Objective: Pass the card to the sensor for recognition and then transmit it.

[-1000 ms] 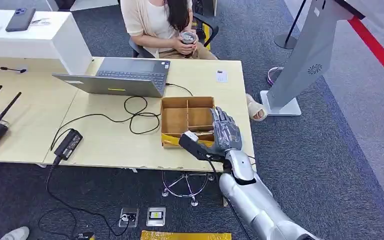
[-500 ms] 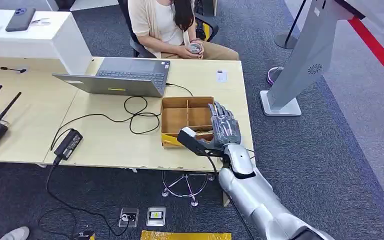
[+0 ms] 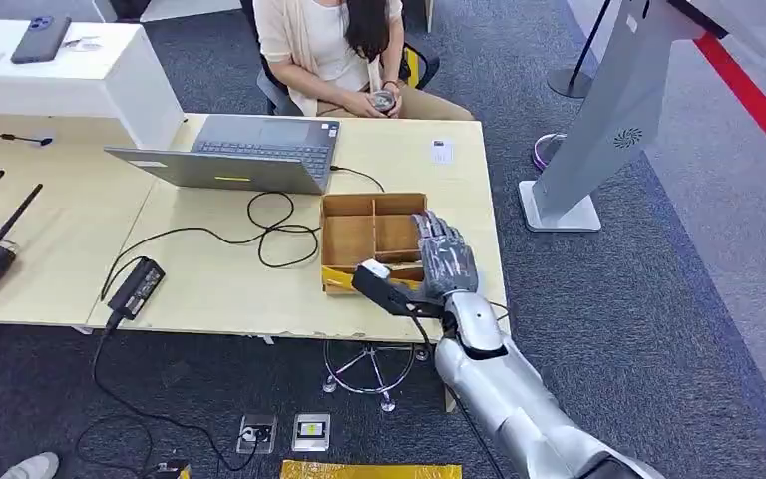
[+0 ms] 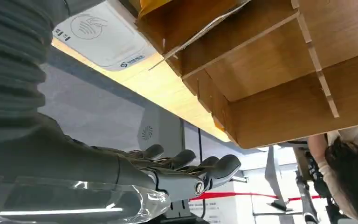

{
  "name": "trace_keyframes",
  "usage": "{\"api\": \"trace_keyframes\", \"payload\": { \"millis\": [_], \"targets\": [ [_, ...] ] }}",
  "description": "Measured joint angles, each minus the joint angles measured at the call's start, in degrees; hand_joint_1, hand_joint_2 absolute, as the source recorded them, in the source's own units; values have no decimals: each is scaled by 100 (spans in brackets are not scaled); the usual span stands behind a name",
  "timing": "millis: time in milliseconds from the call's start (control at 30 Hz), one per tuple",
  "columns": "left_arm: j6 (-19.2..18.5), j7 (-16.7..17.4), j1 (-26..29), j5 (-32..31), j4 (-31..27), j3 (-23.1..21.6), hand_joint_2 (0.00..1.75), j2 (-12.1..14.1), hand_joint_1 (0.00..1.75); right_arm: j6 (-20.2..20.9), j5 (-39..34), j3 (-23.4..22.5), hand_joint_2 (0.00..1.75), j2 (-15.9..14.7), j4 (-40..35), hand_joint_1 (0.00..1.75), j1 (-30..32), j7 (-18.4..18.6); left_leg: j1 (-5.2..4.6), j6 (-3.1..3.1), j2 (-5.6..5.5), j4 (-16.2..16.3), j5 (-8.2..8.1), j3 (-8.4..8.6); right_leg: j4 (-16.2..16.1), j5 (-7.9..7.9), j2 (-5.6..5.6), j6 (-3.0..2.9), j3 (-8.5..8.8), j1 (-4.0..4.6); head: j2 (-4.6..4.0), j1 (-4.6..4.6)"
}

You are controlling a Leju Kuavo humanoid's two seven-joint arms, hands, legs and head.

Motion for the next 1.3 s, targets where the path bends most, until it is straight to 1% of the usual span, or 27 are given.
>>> {"api": "trace_keyframes", "payload": {
  "millis": [400,867,1300],
  "targets": [
    [2,2,-3,0,2,-42,0,-2,0,52,2,44,175,105,85,0,5,-11,0,0,0,0,0,0,0,0,0,0,0,0,2,0],
    [17,28,-2,7,2,-101,0,-13,0,142,11,74,175,133,190,0,13,-13,0,0,0,0,0,0,0,0,0,0,0,0,0,0],
    [37,28,5,26,2,-131,0,-13,0,216,28,83,175,140,236,0,16,79,0,0,0,0,0,0,0,0,0,0,0,0,0,0]
  ]
}}
